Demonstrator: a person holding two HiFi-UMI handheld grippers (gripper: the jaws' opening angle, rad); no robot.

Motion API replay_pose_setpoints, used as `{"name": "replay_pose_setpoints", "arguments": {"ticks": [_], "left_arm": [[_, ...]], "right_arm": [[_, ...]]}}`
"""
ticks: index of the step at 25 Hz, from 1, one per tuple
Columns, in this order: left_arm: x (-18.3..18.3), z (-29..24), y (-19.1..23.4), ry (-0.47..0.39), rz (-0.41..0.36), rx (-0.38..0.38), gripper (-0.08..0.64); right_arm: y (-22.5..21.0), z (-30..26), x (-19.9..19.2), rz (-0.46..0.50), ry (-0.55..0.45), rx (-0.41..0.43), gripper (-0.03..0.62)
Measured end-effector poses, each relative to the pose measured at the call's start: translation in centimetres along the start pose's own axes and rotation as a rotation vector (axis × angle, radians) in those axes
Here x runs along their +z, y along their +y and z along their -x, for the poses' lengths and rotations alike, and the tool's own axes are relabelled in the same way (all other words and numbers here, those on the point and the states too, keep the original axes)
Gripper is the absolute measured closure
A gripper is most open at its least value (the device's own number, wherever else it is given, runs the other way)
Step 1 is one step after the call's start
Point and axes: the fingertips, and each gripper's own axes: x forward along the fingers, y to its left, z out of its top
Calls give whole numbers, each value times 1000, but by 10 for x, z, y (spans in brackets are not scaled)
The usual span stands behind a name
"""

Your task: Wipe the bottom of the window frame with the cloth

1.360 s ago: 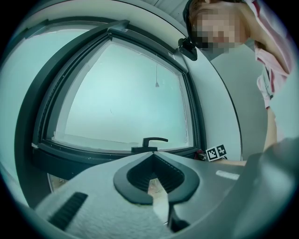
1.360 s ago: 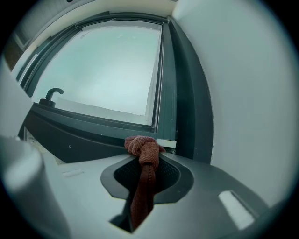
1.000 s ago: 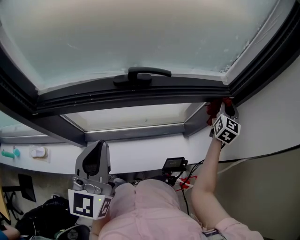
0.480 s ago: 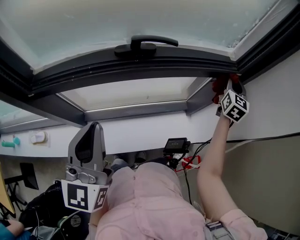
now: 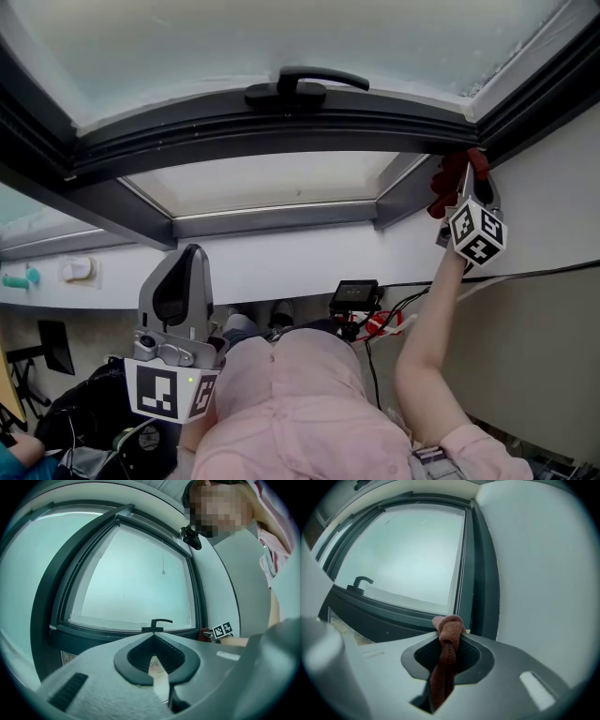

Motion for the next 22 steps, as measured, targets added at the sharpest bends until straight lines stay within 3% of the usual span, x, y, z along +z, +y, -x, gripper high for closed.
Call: {"name": "replay_pose_setpoints", "arguments": {"ticks": [4,12,22], "left_arm": [[-3,5,2,3,8,0,561],[-1,22,11,-18,23,-3,561],[19,69,40,-20,9,-67,561]], "right_arm": [[19,35,25,11,-68,57,526],[99,111,60,-4,-142,203,526],[240,209,72,-30,-123,380,526]]}}
